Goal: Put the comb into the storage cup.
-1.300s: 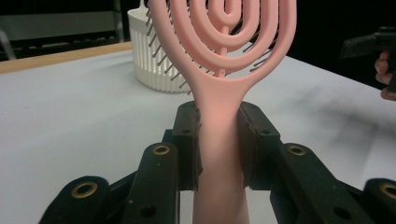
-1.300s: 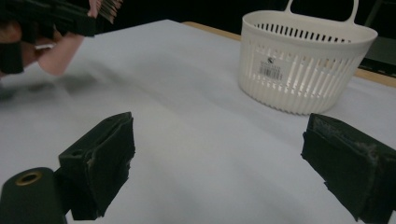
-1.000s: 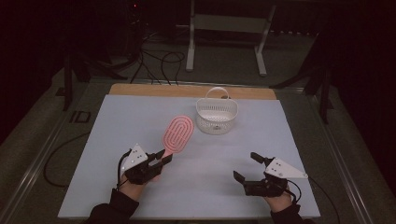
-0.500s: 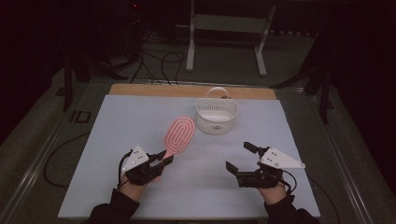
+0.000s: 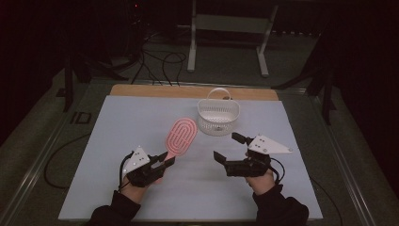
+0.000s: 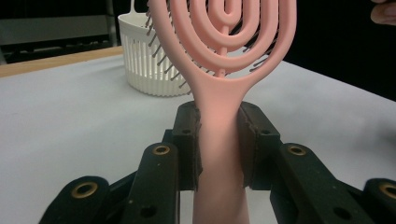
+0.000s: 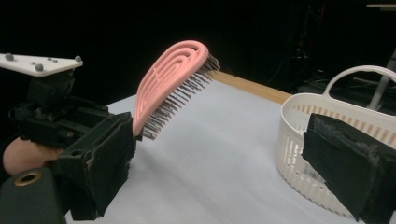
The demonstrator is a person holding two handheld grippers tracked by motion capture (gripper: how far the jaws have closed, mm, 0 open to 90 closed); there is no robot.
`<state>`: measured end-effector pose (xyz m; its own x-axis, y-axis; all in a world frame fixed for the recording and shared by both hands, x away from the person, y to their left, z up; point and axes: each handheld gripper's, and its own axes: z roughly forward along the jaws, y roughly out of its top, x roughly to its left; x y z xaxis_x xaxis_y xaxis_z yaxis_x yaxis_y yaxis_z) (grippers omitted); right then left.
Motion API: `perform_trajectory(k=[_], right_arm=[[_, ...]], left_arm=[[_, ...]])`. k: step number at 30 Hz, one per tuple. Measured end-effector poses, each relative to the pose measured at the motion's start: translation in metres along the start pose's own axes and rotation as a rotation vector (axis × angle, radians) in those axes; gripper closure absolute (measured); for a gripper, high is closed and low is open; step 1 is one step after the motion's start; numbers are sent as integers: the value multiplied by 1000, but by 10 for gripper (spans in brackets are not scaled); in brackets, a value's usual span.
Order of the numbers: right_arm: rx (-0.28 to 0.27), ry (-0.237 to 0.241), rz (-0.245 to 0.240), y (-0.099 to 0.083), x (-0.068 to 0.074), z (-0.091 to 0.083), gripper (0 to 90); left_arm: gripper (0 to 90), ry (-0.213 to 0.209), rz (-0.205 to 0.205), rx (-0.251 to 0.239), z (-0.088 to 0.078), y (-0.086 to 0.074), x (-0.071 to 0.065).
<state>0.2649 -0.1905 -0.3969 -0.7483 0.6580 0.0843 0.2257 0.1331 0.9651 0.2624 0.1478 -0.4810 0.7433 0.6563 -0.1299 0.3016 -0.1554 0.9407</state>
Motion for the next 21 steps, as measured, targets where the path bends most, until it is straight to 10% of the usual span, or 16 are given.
perform_trajectory(k=[21], right_arm=[[-18, -22, 84, 19, 9, 39, 87]], left_arm=[[715, -12, -4, 1, 0, 0, 0]])
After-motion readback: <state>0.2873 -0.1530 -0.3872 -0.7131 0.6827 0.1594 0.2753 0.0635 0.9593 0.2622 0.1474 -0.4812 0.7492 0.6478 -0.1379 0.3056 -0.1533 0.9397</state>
